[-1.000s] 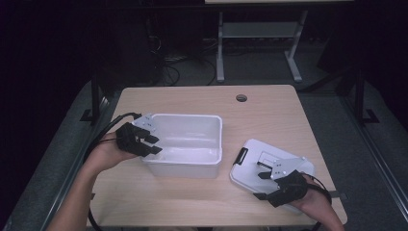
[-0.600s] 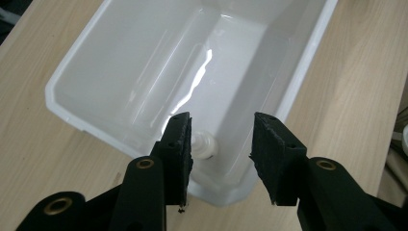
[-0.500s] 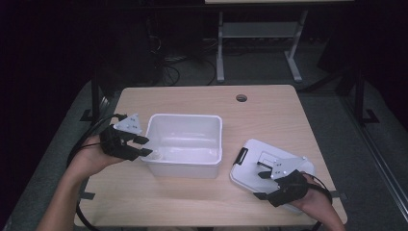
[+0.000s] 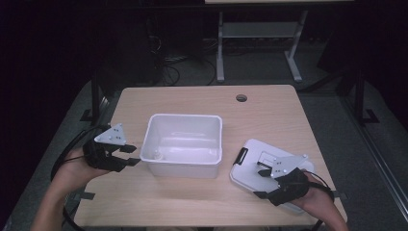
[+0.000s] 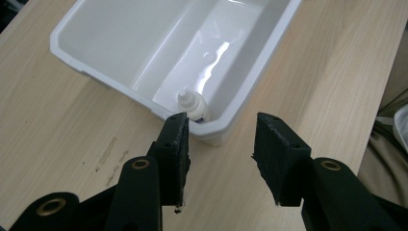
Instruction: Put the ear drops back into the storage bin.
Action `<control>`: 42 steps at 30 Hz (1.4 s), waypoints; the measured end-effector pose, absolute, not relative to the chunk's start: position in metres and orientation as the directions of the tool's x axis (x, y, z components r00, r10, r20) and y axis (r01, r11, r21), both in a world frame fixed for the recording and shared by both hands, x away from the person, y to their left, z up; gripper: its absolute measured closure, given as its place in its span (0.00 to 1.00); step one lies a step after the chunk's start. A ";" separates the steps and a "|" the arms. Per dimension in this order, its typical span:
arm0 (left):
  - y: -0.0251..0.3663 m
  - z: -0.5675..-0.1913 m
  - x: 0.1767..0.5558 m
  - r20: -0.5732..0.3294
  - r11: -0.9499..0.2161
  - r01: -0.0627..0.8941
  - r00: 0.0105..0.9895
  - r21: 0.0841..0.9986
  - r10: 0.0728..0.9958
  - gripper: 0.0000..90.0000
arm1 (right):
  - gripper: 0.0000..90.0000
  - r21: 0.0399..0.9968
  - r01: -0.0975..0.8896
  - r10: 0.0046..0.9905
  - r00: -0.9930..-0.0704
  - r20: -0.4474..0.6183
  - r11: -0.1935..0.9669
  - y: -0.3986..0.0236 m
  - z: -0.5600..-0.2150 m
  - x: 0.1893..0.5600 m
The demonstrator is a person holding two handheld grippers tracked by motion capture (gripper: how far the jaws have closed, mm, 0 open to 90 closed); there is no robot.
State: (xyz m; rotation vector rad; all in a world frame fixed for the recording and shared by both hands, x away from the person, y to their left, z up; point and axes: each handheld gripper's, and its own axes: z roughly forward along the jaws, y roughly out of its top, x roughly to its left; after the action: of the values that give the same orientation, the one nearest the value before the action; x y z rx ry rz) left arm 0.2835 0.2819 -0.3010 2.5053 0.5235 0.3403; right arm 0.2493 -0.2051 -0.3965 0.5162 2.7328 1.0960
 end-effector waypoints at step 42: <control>0.302 -0.377 0.245 0.088 -0.726 0.321 0.882 0.608 0.463 0.57 | 0.57 0.600 0.380 0.493 -0.870 -0.027 0.704 -0.239 -0.397 0.288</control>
State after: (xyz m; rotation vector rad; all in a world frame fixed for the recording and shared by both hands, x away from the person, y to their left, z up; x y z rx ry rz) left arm 0.2454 0.3017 -0.3766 2.4428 0.5633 0.3112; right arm 0.2879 -0.2389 -0.3973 0.7052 2.7256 0.8976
